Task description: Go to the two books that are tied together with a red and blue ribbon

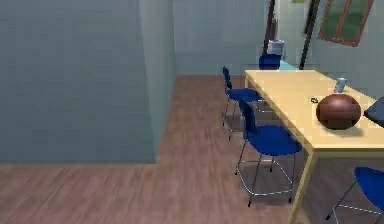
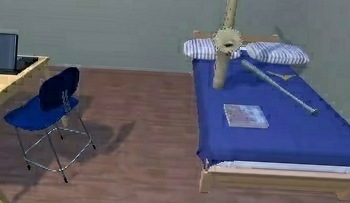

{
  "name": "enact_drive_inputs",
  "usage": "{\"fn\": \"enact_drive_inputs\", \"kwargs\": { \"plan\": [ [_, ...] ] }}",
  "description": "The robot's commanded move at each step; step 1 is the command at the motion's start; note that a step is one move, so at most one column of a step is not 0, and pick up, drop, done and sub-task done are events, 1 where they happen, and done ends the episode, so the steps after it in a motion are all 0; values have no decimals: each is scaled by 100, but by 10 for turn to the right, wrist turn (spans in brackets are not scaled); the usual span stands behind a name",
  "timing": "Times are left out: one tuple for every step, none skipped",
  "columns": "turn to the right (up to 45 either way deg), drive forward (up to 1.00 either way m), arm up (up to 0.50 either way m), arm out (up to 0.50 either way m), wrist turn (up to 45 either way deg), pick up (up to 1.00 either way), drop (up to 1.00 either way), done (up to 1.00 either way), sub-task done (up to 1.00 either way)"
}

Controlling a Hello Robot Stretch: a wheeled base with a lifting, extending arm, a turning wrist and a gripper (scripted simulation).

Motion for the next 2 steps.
{"fn": "enact_drive_inputs", "kwargs": {
  "plan": [
    [-450, 0, 0, 0, 0, 0, 0, 0, 0],
    [-360, 0, 0, 0, 0, 0, 0, 0, 0]
  ]
}}
